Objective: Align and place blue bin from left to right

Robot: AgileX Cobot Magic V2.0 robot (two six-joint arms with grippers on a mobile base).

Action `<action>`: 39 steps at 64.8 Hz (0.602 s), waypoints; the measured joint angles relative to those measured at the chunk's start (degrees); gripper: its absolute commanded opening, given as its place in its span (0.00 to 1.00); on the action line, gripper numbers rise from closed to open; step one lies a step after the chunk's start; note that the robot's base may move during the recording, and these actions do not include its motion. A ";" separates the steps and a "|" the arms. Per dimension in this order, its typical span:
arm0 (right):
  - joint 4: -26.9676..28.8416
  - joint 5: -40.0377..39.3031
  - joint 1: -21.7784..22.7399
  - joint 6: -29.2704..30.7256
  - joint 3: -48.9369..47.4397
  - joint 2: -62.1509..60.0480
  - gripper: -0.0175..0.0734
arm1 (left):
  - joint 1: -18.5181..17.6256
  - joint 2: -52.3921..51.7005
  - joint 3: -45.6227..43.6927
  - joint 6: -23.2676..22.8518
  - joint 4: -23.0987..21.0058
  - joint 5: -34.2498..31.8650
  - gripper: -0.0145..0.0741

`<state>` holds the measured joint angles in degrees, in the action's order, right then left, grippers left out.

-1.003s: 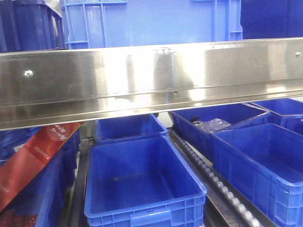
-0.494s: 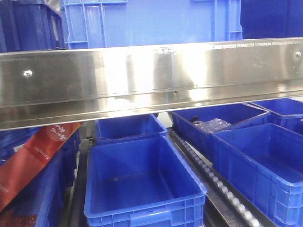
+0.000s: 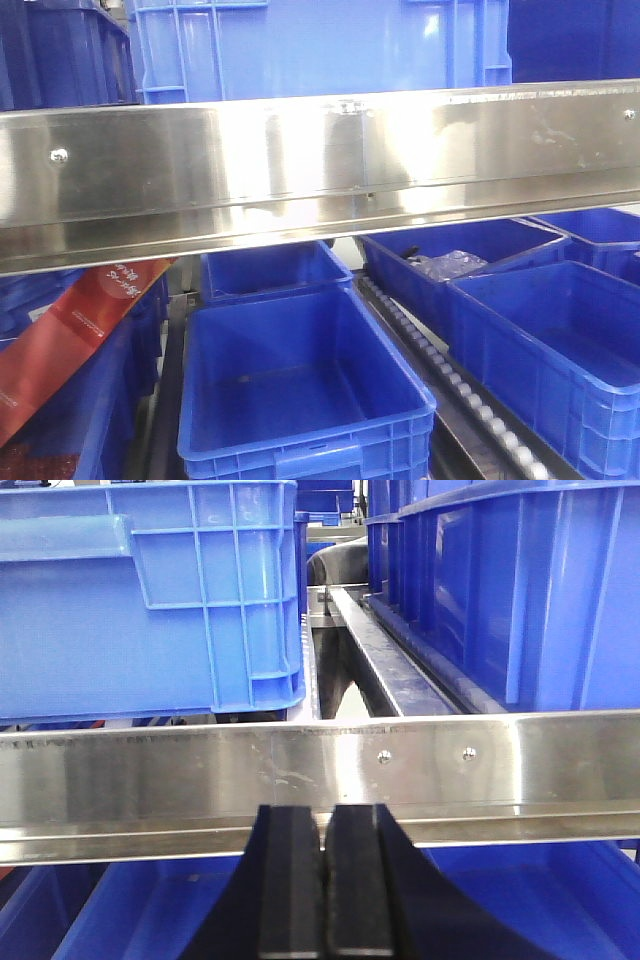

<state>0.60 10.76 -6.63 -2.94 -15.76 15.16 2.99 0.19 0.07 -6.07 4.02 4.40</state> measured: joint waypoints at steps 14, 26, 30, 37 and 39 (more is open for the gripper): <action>0.23 -1.75 2.96 1.87 0.63 -0.05 0.12 | 0.00 0.00 0.00 0.00 0.00 0.00 0.04; 0.23 -4.53 13.14 2.94 5.87 -1.34 0.12 | 0.00 0.00 0.00 0.00 0.00 0.00 0.04; 0.23 -4.76 15.38 3.41 8.08 -3.31 0.12 | 0.00 0.00 0.00 0.00 0.00 0.00 0.04; 0.23 -5.03 17.51 4.65 12.44 -9.46 0.12 | 0.00 0.00 0.00 0.00 0.00 0.00 0.04; 0.23 -5.03 17.75 4.78 13.41 -11.55 0.12 | 0.00 0.00 0.00 0.00 0.00 0.00 0.04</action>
<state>0.83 5.73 11.12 1.84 -2.35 3.61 2.99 0.19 0.07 -6.07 4.02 4.40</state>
